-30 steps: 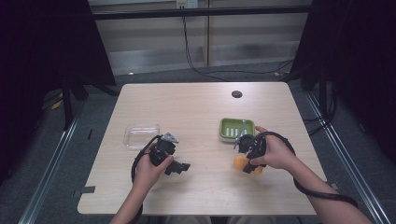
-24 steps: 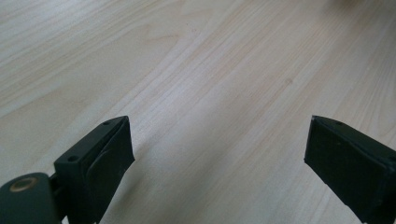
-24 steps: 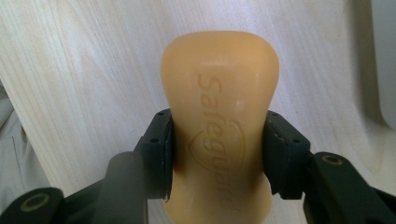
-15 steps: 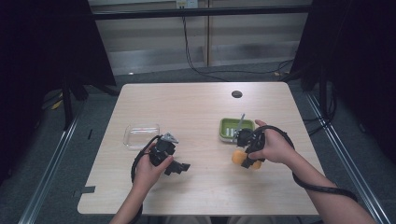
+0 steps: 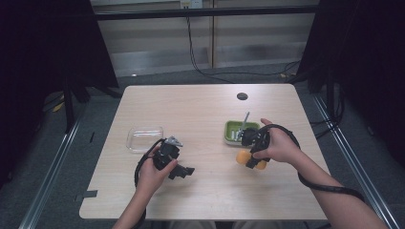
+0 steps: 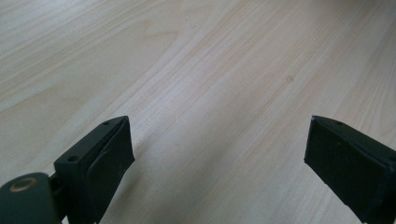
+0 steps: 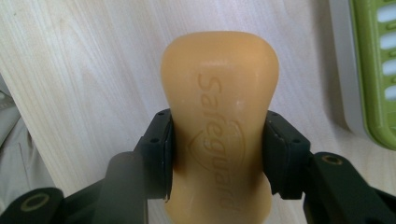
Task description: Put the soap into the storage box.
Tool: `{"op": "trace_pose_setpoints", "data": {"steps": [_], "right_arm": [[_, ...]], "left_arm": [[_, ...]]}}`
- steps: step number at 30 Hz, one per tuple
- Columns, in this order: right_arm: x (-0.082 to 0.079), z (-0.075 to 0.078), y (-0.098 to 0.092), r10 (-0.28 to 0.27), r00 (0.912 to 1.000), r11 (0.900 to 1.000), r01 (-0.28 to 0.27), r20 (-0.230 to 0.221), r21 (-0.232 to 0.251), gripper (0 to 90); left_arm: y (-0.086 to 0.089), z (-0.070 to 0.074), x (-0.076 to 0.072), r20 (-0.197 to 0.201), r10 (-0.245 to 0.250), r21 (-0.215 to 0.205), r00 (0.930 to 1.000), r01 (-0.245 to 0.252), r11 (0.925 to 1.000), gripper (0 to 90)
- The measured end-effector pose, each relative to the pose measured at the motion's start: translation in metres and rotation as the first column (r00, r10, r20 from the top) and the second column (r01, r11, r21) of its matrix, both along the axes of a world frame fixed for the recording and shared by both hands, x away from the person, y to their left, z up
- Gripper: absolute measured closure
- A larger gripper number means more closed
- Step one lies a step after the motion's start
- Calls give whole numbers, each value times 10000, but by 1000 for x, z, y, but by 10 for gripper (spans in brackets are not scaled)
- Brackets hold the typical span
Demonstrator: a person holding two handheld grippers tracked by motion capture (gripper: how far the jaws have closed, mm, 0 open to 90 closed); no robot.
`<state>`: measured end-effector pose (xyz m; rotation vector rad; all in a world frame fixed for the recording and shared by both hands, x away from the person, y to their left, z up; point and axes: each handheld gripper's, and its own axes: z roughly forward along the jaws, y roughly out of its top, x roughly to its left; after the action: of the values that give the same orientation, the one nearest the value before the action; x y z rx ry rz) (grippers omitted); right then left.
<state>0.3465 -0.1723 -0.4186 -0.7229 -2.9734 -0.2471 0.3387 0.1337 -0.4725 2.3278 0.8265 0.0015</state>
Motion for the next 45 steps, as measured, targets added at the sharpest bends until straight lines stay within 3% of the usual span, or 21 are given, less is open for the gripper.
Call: {"op": "trace_pose_setpoints", "data": {"steps": [11,12,22,28,31,32,45], "right_arm": [[9,6,-2,-60,10000,10000,60,70,51,508],[11,6,-2,-48,10000,10000,48,37,28,508],[17,12,-1,-329,9995,9994,328,37,54,508],[22,12,-1,-127,9999,9999,127,68,33,508],[24,12,-2,-168,9999,9999,168,40,-21,508],[25,11,-2,-154,9999,9999,154,9,-3,508],[33,11,-2,-209,9998,9997,209,4,-123,508]], "left_arm": [[1,0,1,-57,5,18,10000,-5,10000,77],[4,1,3,3,-366,320,9993,366,9988,77],[4,1,3,22,-346,231,9994,346,9991,77],[4,1,3,22,-369,265,9993,368,9990,77],[5,1,3,82,-323,263,9994,321,9991,77],[2,0,0,1,169,-164,9999,-169,9997,77],[3,0,1,4,84,-53,10000,-84,10000,77]]}}
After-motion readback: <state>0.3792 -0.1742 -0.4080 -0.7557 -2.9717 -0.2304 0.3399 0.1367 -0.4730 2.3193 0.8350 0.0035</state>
